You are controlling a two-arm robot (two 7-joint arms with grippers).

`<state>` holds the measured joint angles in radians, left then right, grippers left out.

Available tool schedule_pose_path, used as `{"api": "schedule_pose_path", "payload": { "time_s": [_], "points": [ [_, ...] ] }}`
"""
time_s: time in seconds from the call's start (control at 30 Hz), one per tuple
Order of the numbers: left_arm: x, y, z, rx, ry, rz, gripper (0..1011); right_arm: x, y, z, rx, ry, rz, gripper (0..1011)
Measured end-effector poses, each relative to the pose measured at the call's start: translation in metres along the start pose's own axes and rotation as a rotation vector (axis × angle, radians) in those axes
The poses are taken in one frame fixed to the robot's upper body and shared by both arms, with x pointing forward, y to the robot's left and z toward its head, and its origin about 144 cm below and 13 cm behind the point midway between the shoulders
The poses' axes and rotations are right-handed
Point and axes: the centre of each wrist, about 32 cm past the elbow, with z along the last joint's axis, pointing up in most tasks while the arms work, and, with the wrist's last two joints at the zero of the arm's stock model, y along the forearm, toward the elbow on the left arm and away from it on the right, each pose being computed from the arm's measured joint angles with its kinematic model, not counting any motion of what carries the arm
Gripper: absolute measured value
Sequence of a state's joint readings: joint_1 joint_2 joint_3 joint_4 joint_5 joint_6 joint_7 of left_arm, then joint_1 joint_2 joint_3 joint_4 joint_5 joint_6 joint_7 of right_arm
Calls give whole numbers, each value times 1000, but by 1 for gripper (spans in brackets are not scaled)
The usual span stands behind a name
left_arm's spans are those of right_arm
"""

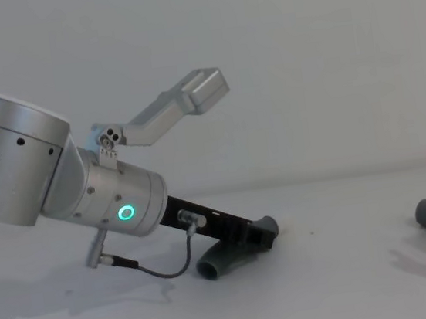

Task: Use both hands to pick up one end of the pipe from the table, align the ends, and insert them.

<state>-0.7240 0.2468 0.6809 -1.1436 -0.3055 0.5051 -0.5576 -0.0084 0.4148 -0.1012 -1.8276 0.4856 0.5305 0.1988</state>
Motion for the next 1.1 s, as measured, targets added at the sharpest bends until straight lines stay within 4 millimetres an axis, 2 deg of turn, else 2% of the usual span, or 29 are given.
{"api": "schedule_pose_path", "payload": {
  "time_s": [0.47, 1.1],
  "points": [
    [0, 0, 0, 0, 0, 0, 355, 8, 15, -3, -34, -73, -15, 1000],
    [0, 0, 0, 0, 0, 0, 355, 20, 21, -5, -58, -37, -34, 1000]
  ]
}}
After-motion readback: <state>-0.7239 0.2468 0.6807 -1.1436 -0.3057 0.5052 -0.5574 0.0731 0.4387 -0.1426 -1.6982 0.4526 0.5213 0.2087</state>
